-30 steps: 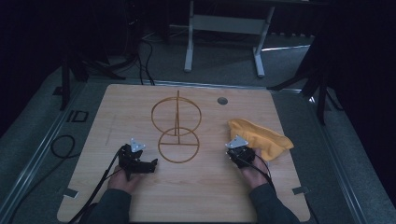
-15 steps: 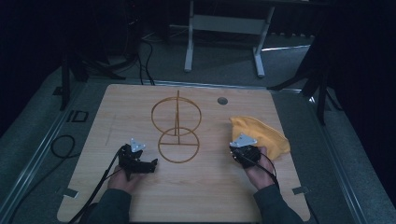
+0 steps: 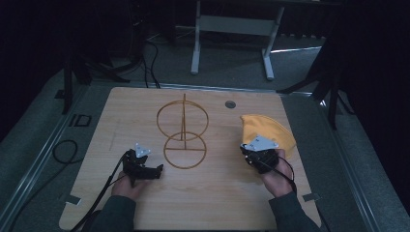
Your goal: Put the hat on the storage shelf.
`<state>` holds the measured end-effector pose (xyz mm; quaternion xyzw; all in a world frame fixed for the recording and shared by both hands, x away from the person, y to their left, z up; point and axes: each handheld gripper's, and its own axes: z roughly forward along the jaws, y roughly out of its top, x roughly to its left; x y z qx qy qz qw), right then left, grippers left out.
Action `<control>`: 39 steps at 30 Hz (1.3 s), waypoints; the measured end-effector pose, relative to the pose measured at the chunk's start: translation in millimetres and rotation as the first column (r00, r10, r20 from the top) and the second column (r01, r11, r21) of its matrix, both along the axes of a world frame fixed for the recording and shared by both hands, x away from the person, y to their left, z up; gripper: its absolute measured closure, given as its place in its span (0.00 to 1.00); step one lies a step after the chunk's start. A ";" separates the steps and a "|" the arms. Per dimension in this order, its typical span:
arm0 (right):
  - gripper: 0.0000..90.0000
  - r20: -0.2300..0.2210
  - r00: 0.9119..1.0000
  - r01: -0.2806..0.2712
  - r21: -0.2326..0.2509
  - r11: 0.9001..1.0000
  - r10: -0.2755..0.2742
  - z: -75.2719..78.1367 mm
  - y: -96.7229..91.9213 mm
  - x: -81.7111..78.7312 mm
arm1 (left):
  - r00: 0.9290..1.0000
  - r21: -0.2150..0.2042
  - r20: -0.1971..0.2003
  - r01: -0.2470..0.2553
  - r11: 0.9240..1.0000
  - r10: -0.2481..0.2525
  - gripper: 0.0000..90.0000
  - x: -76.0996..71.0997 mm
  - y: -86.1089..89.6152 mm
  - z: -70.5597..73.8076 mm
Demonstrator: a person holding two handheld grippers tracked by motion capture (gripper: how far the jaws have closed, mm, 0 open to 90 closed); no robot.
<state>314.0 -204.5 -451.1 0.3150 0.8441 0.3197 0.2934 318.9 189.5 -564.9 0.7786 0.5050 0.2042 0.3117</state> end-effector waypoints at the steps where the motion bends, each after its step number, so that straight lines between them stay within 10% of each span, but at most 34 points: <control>1: 0.93 0.005 1.000 -0.002 -0.004 1.000 0.002 1.9 -0.6 -0.6 | 1.000 -0.001 0.000 0.000 1.000 0.000 0.02 0.0 -0.1 0.0; 39: 0.94 0.091 0.995 0.020 0.110 0.994 -0.030 97.6 -66.4 -17.2 | 1.000 -0.002 0.000 -0.001 1.000 0.001 0.02 0.0 -0.1 0.0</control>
